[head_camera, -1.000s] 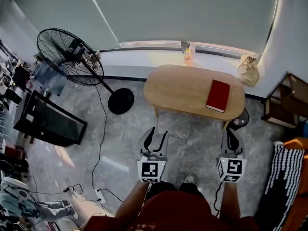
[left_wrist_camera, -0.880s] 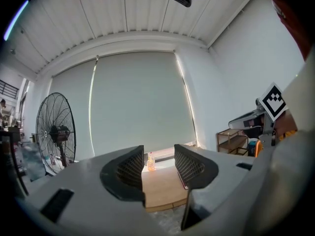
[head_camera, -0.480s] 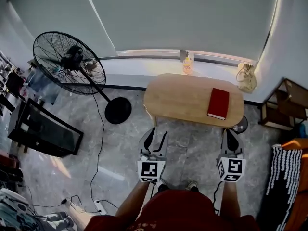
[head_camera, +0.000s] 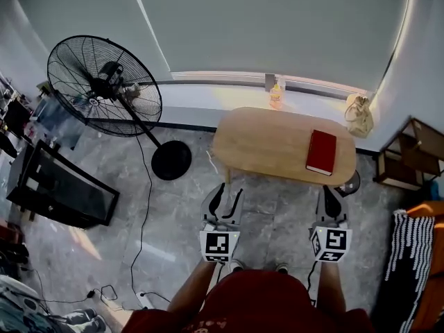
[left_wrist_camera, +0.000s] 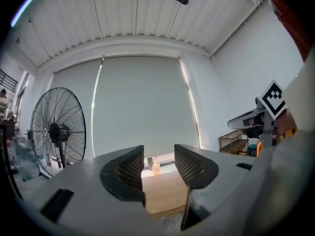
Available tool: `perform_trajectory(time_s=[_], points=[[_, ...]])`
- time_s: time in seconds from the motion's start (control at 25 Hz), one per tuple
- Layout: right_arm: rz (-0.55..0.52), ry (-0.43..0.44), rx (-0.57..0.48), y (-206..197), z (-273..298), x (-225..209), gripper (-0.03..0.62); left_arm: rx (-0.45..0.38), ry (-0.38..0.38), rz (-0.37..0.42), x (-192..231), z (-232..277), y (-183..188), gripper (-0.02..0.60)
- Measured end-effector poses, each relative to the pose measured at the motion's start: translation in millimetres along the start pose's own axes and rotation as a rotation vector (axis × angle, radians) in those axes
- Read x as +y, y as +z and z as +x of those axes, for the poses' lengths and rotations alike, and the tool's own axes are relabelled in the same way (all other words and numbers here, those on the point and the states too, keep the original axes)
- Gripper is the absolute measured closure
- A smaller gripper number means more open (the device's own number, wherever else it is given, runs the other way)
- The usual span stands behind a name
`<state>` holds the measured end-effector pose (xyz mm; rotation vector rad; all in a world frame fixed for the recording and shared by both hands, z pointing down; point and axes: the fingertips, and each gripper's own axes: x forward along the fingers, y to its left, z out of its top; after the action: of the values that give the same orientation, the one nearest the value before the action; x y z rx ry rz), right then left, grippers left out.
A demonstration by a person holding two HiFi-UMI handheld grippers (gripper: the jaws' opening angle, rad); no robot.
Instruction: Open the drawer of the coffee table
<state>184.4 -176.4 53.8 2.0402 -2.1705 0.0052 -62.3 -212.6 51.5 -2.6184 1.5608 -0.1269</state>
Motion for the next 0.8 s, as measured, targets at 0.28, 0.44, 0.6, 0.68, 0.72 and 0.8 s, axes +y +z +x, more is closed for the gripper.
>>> perform_trajectory(time_s=[0.28,0.44,0.6,0.68,0.72,0.8], points=[[0.006,-0.061,0.002,0.0,10.6,33.3,0.599,0.007,-0.045,0.004,34.0,-10.6,-14.9,0.387],[0.057,-0.041,-0.041,1.4,13.7,55.6,0.599,0.026,-0.068,-0.004,49.2,-13.7,-29.0,0.387],[0.067,-0.012,-0.082,3.8,13.9,65.9,0.599,0.04,-0.078,-0.026,52.8,-10.6,-40.8,0.387],[0.044,-0.003,-0.074,0.6,20.5,64.7,0.599,0.05,-0.085,-0.022,49.5,-5.5,-47.7,0.387],[0.041,0.008,-0.065,-3.5,23.3,63.1,0.599,0.057,-0.083,-0.022,46.4,-4.3,-51.9,0.387],[0.044,0.031,-0.047,-14.2,28.4,56.4,0.599,0.074,-0.059,-0.026,39.2,-3.5,-61.1,0.387]])
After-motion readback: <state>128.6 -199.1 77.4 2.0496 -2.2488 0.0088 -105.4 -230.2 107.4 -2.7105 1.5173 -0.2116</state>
